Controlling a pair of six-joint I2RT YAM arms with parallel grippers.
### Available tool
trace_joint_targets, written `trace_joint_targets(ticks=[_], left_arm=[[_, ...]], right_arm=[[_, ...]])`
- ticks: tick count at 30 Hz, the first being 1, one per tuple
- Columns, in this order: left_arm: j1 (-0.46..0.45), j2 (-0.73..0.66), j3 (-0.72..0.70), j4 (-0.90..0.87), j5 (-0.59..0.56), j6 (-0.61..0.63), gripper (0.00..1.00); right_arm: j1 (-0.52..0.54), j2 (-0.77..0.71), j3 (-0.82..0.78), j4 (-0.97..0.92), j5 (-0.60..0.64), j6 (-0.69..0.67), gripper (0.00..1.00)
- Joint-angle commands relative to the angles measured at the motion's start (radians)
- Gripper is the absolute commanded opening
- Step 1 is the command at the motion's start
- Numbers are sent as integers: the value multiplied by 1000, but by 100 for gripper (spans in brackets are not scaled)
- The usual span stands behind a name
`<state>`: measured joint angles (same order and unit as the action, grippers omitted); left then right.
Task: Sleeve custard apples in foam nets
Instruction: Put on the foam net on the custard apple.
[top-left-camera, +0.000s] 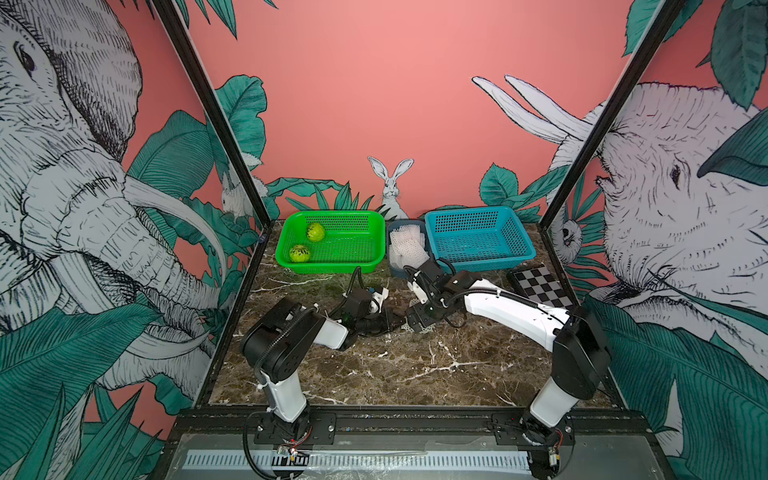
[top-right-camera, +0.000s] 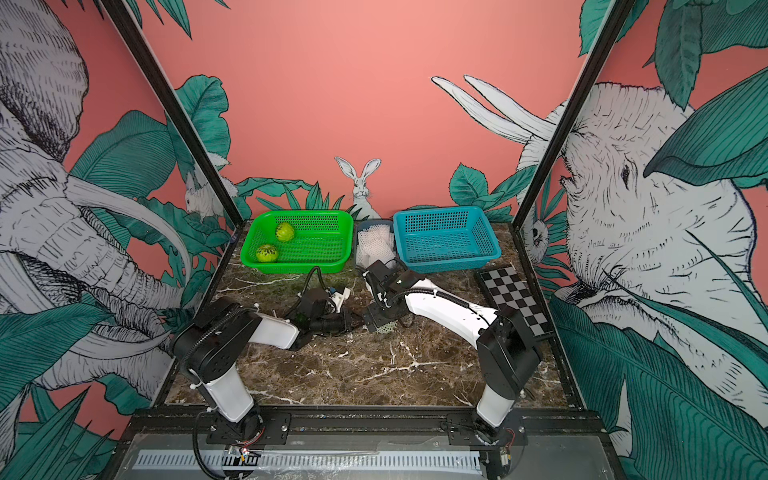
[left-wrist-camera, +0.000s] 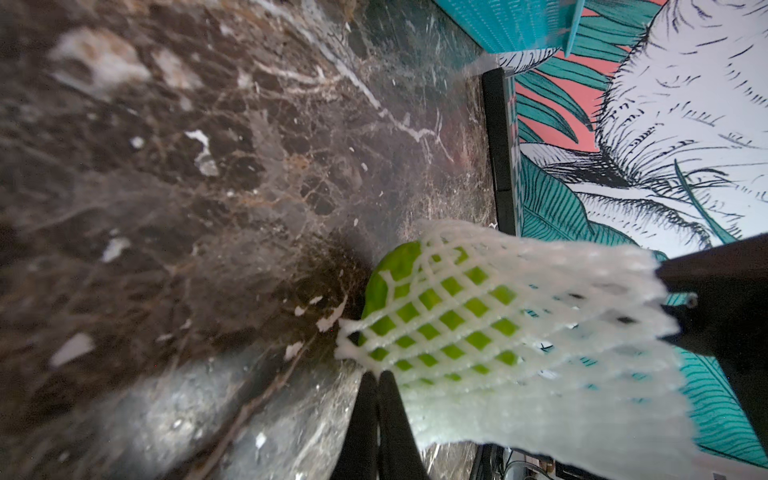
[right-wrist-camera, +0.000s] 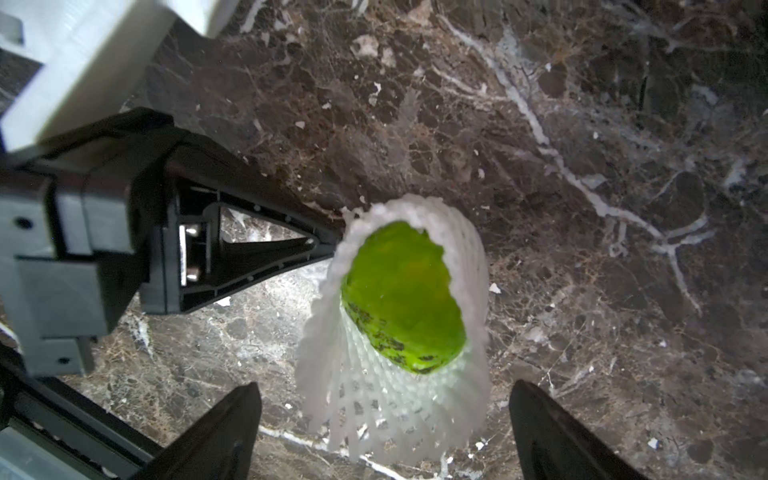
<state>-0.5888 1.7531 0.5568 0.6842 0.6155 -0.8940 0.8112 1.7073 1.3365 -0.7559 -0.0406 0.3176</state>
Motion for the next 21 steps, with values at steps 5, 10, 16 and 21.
trace_joint_targets(ticks=[5,10,16,21], left_arm=[[-15,2,22,26,-6,-4,0],[-19,-4,27,13,-6,1,0],[-19,-10,25,4,-44,5,0],[-23,-10,18,7,-48,4,0]], right_arm=[[6,73,36,-8,70,18,86],[7,93,18,20,65,23,85],[6,105,-18,52,77,24,83],[8,104,-68,64,87,24,81]])
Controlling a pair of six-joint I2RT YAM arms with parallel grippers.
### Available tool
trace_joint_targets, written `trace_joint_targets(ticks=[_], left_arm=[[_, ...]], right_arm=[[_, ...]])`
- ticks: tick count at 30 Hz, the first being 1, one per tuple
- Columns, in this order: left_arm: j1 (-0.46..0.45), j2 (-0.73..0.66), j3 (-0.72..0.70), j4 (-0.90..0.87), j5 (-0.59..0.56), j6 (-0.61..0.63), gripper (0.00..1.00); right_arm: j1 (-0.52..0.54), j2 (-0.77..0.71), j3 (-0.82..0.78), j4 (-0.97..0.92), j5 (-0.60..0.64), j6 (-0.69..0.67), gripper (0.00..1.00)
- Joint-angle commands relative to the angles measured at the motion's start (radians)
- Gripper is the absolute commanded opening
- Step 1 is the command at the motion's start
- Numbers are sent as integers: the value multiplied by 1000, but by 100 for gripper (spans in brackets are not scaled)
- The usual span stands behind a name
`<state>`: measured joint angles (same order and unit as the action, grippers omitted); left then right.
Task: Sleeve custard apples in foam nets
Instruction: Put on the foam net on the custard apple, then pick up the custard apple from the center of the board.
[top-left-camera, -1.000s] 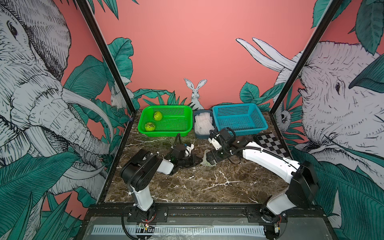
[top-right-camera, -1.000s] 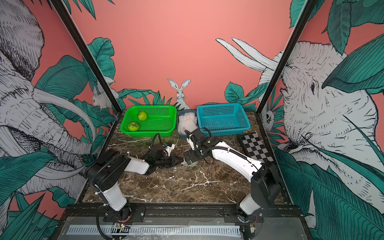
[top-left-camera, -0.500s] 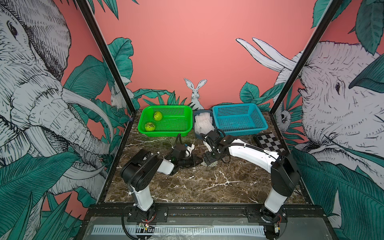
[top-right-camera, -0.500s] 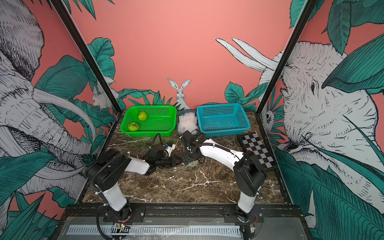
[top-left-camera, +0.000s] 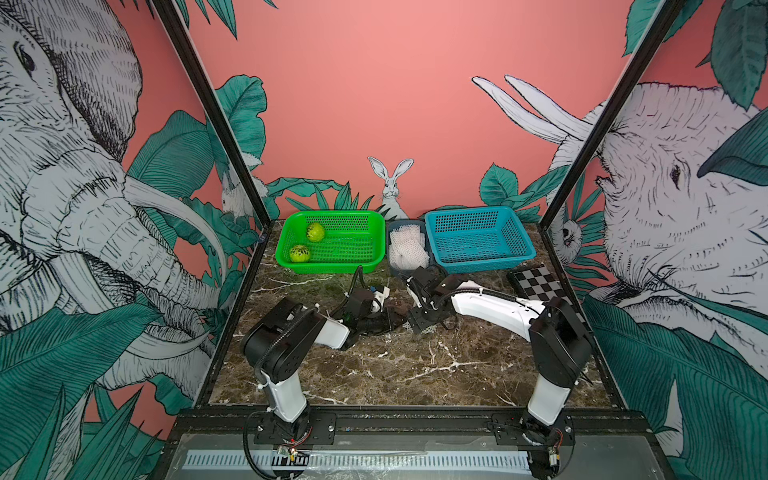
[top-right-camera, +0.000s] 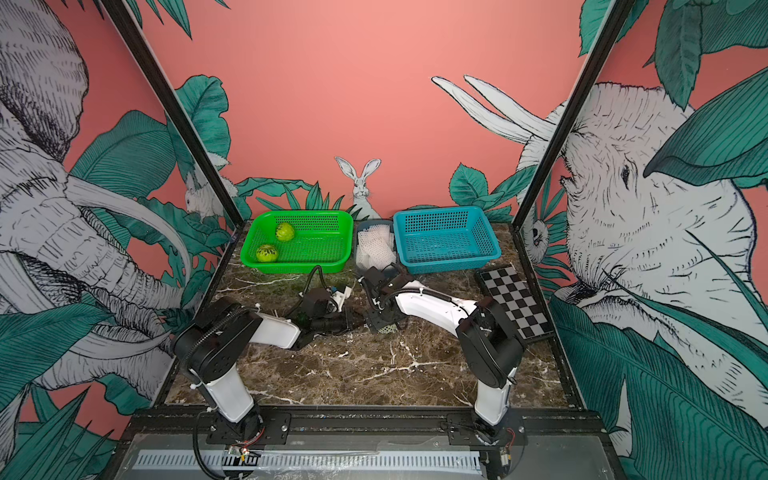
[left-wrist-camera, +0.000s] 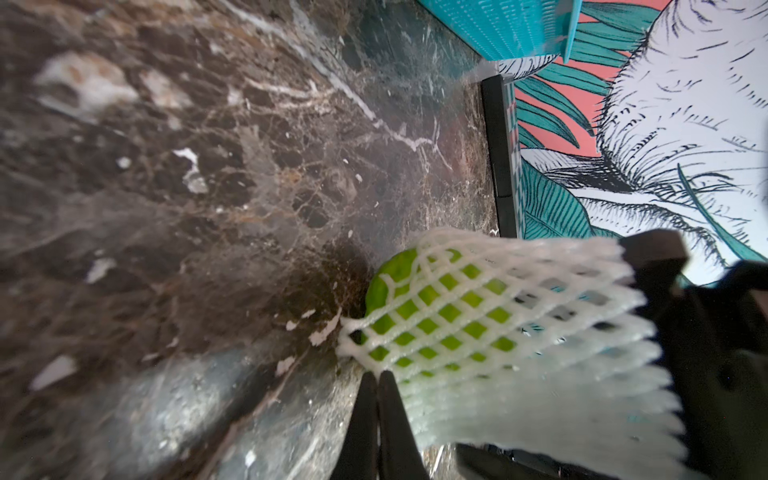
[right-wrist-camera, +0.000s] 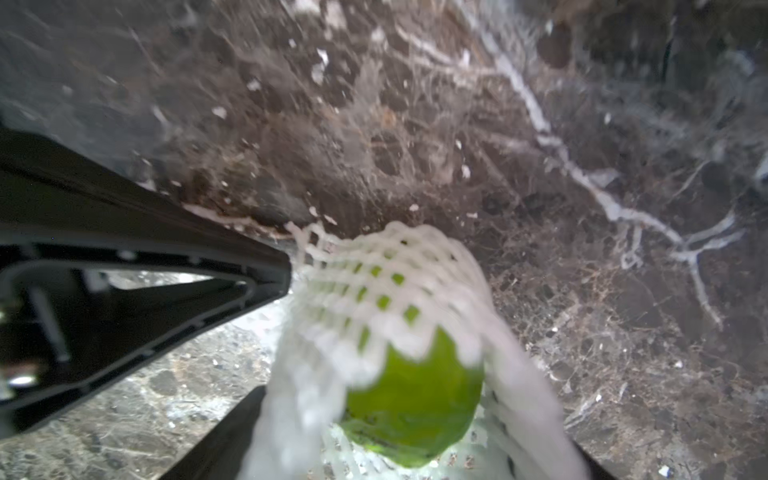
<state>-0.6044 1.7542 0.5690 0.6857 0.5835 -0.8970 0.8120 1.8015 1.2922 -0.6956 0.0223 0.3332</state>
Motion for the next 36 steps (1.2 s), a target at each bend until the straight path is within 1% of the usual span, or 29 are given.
trace_joint_targets(ticks=[1,6,10,15,21,28,36], left_arm=[[-9,-12,2,6,-17,7,0],[-14,-15,0,7,-23,5,0],[-15,-4,2,5,-23,5,0],[-15,7,15,-6,-30,7,0],[-15,20,22,0,-27,4,0],[-15,25,15,13,-29,0,0],[-15,21,14,13,-31,0,0]], right_arm=[[6,8,-36,12,31,9,81],[6,-7,-92,69,23,15,81],[6,-12,-108,98,24,20,82],[6,-24,-84,82,34,26,87],[5,-78,-63,38,46,35,93],[1,-94,-21,34,24,56,95],[-11,-11,13,46,9,70,87]])
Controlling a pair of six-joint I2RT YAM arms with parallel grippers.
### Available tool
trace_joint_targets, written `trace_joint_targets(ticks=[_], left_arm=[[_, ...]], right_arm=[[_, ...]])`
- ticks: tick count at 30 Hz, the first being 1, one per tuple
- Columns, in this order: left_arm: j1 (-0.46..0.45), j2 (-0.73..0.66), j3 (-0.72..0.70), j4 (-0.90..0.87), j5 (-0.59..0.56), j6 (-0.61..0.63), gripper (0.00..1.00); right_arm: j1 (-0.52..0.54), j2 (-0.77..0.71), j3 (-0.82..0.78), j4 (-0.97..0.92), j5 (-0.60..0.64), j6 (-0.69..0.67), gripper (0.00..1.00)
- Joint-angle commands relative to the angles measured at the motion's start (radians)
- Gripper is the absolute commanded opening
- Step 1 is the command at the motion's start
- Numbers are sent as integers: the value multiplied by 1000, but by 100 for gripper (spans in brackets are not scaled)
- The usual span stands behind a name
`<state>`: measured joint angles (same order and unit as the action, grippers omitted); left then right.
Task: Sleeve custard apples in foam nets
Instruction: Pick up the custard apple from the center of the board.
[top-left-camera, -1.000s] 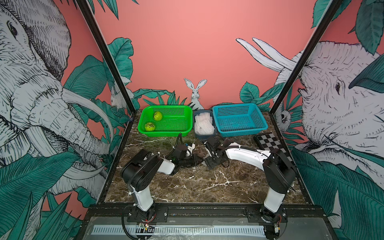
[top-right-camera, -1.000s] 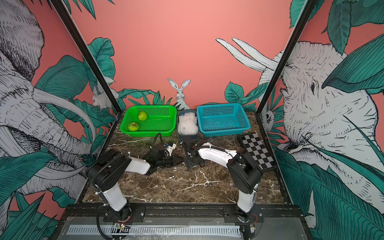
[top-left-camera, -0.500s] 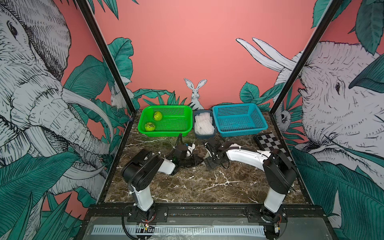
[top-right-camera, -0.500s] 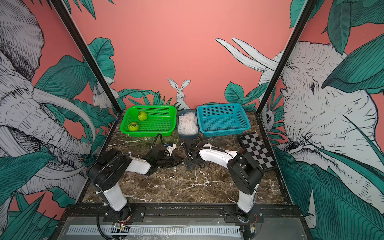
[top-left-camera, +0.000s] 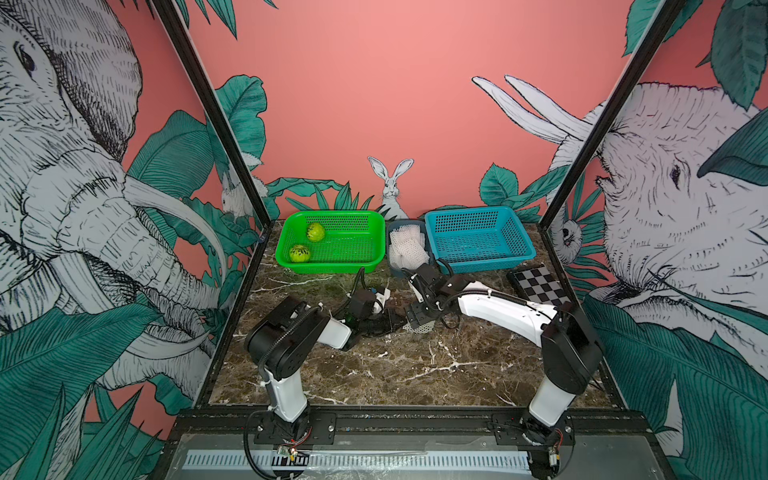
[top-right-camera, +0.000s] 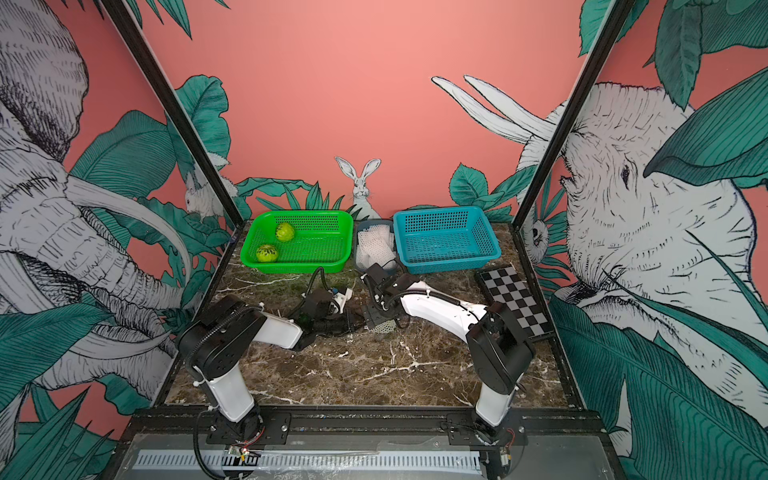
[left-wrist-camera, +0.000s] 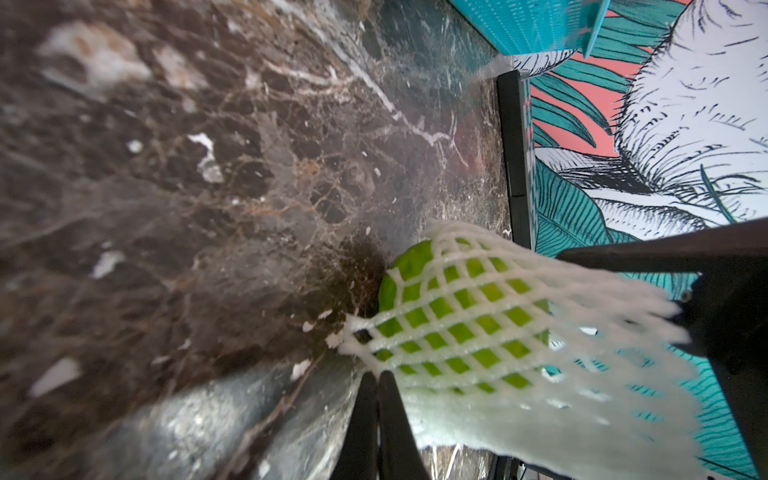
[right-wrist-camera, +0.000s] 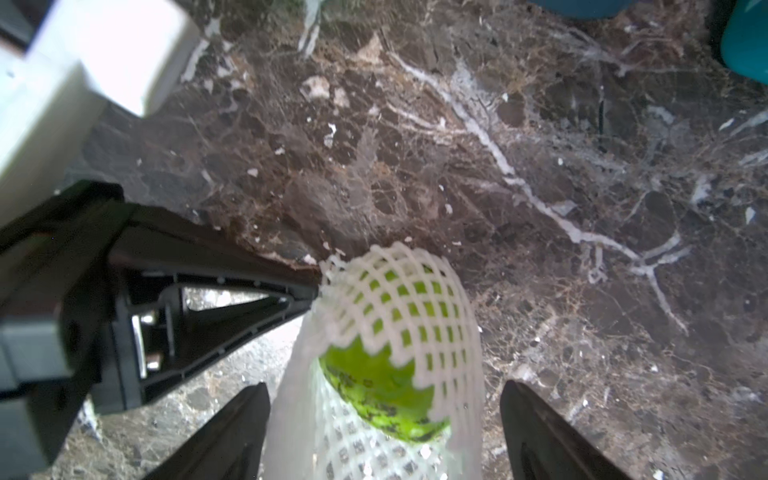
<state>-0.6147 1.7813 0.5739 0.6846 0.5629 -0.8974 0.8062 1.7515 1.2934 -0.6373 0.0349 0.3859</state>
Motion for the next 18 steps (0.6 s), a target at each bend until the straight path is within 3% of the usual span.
trace_joint_targets(ticks=[1,18], left_arm=[[-5,-6,8,13,-12,0,0],[-8,38,14,21,-18,4,0]], right_arm=[[-4,49,11,-13,-3,19,86],[-20,109,26,23,11,25,89]])
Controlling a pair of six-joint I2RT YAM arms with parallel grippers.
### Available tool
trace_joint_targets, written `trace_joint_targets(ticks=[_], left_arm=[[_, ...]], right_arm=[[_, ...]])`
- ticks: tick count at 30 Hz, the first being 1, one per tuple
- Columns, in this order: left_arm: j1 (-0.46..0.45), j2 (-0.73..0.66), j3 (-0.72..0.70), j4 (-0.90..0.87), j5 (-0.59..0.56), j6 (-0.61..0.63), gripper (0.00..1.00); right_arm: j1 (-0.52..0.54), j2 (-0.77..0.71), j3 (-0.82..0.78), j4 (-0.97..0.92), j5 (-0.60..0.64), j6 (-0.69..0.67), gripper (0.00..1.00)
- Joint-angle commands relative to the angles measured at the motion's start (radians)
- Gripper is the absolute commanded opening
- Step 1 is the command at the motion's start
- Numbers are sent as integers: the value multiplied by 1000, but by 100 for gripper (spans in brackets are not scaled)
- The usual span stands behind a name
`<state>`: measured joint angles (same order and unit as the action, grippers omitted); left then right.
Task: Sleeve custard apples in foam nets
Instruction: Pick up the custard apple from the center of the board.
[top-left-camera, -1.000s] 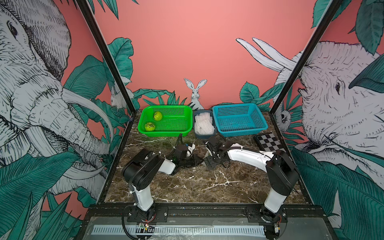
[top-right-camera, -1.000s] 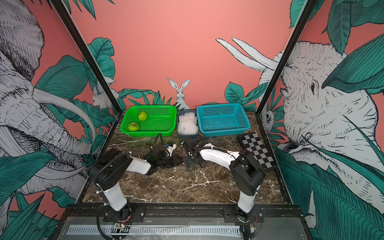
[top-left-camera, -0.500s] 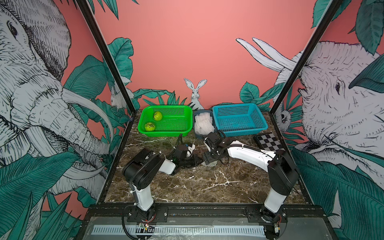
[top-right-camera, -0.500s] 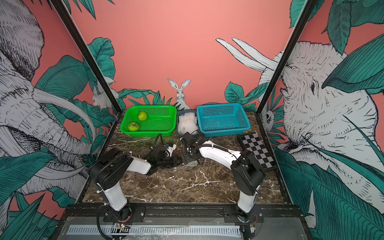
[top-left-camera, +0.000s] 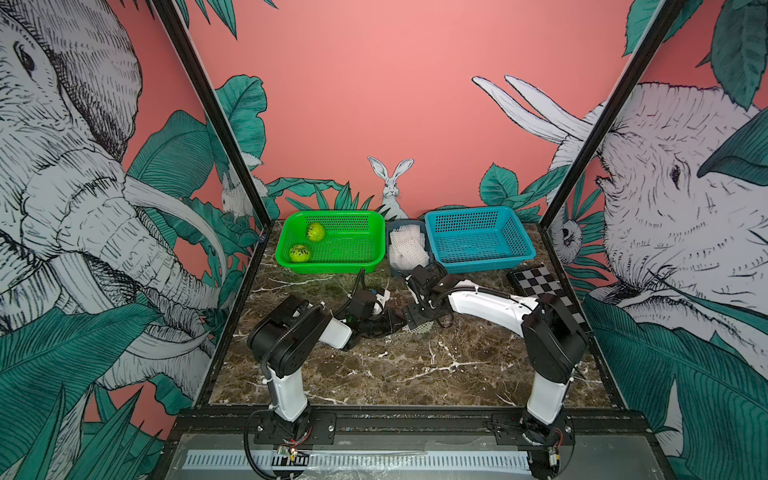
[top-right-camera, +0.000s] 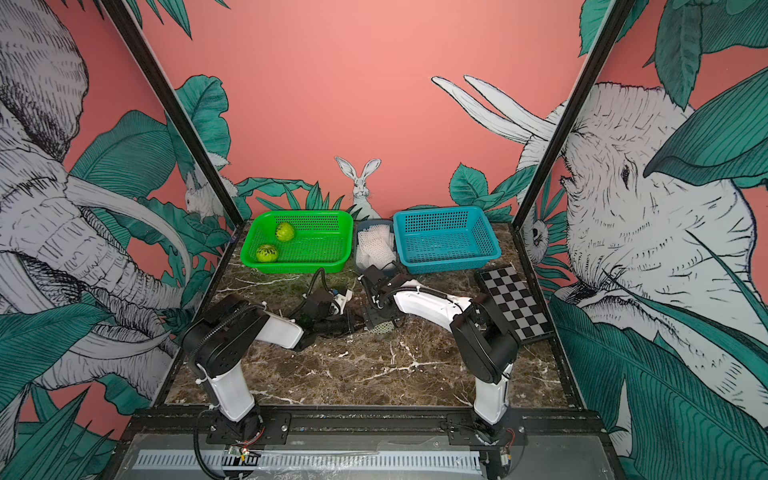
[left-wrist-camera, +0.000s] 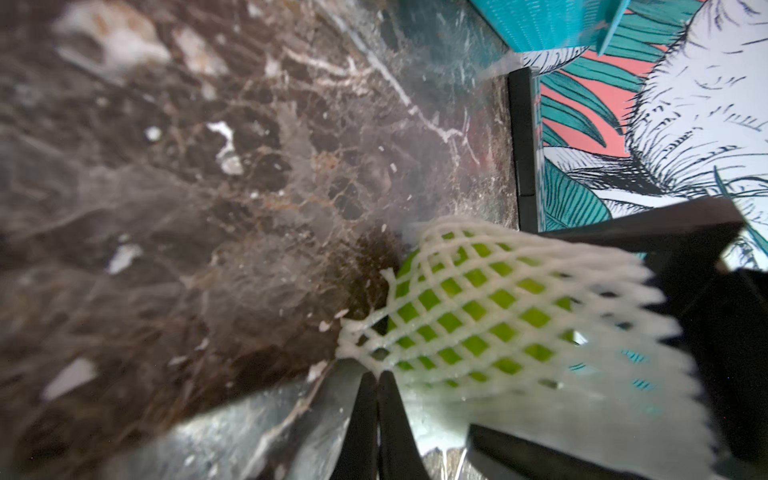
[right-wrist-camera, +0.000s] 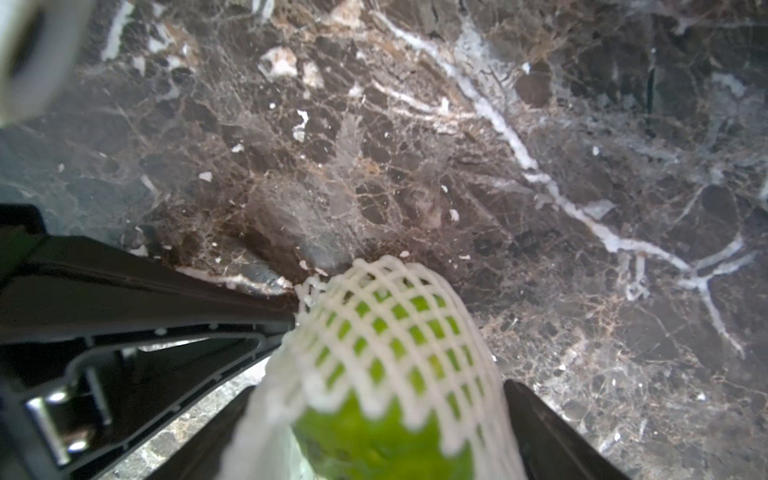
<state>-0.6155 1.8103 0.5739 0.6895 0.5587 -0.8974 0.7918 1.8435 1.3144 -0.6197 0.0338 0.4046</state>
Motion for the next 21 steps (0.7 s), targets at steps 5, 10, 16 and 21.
trace_joint_targets(ticks=[5,10,16,21], left_arm=[[-7,12,15,18,-18,5,0],[-9,3,21,3,-19,8,0],[-9,4,20,3,-19,8,0],[-10,3,21,4,-19,6,0]], right_arm=[[-11,24,5,12,4,5,87],[-12,28,4,12,-5,7,89],[-13,29,-27,2,9,-2,93],[-19,29,-30,-3,8,-7,91]])
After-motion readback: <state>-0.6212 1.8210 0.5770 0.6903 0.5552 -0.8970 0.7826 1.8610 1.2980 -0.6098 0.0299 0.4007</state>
